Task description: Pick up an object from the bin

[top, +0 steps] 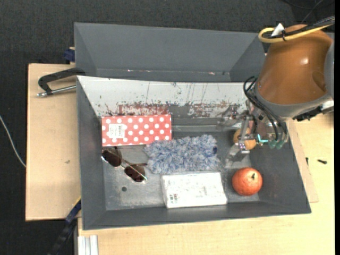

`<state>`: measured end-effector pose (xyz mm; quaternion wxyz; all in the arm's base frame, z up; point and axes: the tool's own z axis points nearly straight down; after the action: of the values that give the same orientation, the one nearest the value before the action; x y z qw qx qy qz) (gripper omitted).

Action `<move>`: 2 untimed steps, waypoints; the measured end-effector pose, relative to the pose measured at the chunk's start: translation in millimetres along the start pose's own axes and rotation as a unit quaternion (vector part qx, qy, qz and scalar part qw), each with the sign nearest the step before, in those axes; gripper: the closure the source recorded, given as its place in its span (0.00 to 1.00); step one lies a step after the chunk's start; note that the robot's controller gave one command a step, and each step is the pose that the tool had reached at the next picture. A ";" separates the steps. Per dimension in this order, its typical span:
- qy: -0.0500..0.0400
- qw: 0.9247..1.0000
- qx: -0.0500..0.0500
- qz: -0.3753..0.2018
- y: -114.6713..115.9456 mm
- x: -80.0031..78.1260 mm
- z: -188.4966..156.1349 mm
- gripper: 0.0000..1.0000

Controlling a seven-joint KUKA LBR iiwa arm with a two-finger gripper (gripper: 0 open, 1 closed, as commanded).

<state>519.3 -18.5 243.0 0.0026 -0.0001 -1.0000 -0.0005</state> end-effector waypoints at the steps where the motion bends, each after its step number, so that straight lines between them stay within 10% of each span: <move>1: -0.003 1.000 0.000 0.000 0.0 -0.7 -3.5 0.00; 2: -0.005 0.999 0.001 -0.052 12.5 -13.6 33.8 0.00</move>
Offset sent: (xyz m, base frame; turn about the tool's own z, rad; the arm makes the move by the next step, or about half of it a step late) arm 0.0519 0.0586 -0.1730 -0.4649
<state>532.7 -5.9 209.2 -0.0023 0.0514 -0.9987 -0.0001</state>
